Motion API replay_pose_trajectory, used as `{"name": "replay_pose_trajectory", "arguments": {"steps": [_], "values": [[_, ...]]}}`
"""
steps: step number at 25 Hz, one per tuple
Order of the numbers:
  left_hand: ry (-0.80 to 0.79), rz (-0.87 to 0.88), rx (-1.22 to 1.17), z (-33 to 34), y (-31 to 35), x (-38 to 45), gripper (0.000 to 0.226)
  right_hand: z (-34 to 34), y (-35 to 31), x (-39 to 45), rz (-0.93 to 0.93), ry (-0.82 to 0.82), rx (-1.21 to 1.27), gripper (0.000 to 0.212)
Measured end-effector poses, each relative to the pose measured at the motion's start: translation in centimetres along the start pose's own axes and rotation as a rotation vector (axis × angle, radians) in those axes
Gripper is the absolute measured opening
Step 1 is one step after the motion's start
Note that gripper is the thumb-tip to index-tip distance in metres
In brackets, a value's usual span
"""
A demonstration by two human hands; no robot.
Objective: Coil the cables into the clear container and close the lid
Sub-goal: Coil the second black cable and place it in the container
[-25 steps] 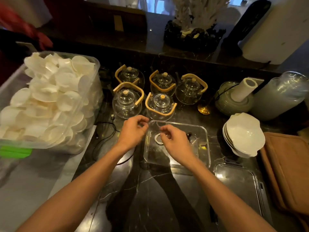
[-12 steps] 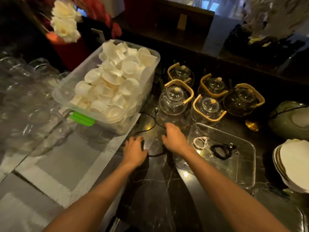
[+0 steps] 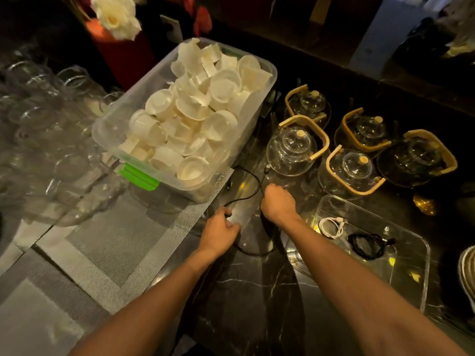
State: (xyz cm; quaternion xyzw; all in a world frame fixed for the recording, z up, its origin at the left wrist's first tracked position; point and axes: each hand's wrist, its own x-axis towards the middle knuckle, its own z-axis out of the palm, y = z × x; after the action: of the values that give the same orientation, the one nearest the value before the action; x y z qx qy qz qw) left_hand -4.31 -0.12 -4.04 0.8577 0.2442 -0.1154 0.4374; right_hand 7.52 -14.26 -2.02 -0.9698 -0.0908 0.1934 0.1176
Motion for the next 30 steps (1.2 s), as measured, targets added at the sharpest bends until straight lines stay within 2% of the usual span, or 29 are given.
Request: {"name": "replay_pose_trajectory", "arguments": {"steps": [1, 4, 6, 8, 9, 11, 13, 16, 20, 24, 28, 30], "values": [[-0.005, 0.003, -0.006, 0.0, 0.0, 0.0, 0.032, 0.0, 0.0, 0.0, 0.007, -0.017, 0.017, 0.007], [-0.034, 0.037, 0.018, 0.4, 0.0, -0.2, 0.025, -0.7, 0.4, -0.4, 0.059, 0.001, 0.174, 0.033], [-0.085, 0.04, 0.022, 1.1, 0.0, -0.6, 0.02, -1.7, 0.9, -1.3, 0.087, -0.006, 0.467, 0.032], [-0.21, 0.003, -0.059, 2.2, 0.8, -1.4, 0.011, -3.0, 1.4, -3.3, 0.11, -0.019, 0.792, 0.025], [-0.282, -0.031, -0.139, 2.8, 1.2, -1.7, 0.007, -3.4, 1.6, -4.4, 0.095, -0.016, 0.878, 0.027], [-0.36, -0.107, -0.358, 3.5, 2.5, -2.6, 0.018, -4.1, 2.2, -6.8, 0.064, 0.023, 0.912, 0.028], [-0.362, -0.175, -0.591, 3.2, 4.3, -3.6, 0.038, -5.0, 3.2, -9.8, 0.069, 0.07, 0.931, 0.02], [-0.446, -0.201, -0.781, 2.6, 8.0, -4.6, 0.059, -6.3, 4.6, -14.0, 0.075, 0.048, 1.14, 0.022], [-0.56, -0.073, -0.88, 2.3, 13.5, -6.1, 0.053, -7.7, 5.6, -18.3, 0.006, -0.059, 1.297, 0.02], [-0.672, 0.082, -0.895, 2.4, 17.6, -7.8, 0.044, -8.6, 7.5, -21.1, 0.01, -0.051, 1.515, 0.018], [-0.77, 0.184, -1.056, 4.2, 20.7, -10.0, 0.03, -8.4, 10.0, -23.3, 0.029, -0.034, 1.627, 0.024], [-0.836, 0.176, -1.178, 4.9, 21.7, -10.5, 0.025, -8.2, 11.1, -24.2, 0.052, -0.026, 1.629, 0.028]]}}
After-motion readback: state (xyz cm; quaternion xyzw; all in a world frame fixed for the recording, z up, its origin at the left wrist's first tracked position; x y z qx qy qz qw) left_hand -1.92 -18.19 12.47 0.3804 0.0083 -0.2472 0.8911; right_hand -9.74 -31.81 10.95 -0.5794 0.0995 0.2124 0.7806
